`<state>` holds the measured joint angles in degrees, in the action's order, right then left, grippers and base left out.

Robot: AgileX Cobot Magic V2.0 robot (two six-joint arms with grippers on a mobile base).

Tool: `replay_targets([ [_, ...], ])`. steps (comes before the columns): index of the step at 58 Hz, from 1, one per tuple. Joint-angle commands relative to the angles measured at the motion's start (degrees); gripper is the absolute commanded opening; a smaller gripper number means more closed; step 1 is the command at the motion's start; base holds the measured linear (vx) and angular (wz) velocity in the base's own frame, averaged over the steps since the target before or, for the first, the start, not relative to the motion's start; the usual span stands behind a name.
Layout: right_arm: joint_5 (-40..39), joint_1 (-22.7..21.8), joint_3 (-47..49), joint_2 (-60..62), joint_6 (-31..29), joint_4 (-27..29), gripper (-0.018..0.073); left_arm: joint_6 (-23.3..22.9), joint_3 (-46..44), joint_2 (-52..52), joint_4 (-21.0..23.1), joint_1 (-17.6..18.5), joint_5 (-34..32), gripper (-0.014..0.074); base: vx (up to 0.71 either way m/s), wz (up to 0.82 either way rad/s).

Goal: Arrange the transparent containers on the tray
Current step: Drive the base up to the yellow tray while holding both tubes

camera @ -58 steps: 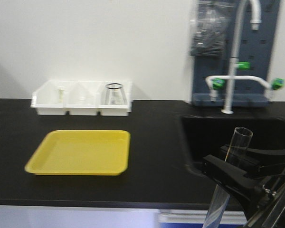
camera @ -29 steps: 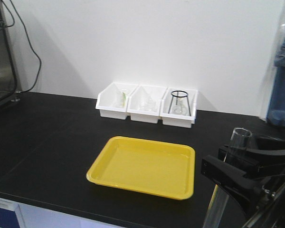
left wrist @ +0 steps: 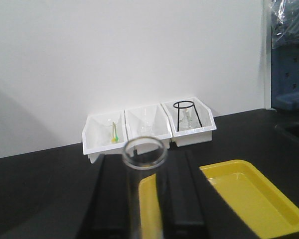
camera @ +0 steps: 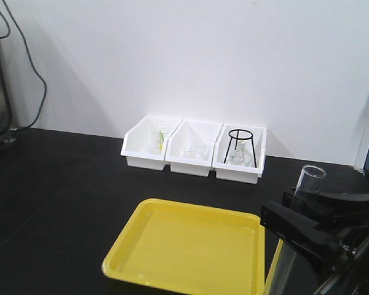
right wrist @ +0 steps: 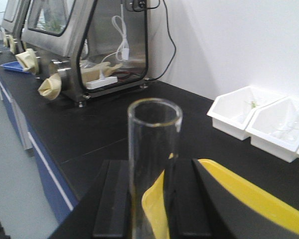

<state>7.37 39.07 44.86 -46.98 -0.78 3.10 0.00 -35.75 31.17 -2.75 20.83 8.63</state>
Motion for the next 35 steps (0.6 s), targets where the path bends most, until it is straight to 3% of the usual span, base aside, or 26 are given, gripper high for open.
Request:
replay_targets([
  [1,-5.2,-0.2,1.7,0.5,-0.3,-0.3,0.0062,-0.3,-1.7,0.0,0.3,0.3,-4.7,0.0083,0.23,-0.18],
  [35,-5.2,-0.2,1.7,0.5,-0.3,-0.3,0.0062,-0.3,-1.7,0.0,0.3,0.3,-4.7,0.0083,0.21,-0.21],
])
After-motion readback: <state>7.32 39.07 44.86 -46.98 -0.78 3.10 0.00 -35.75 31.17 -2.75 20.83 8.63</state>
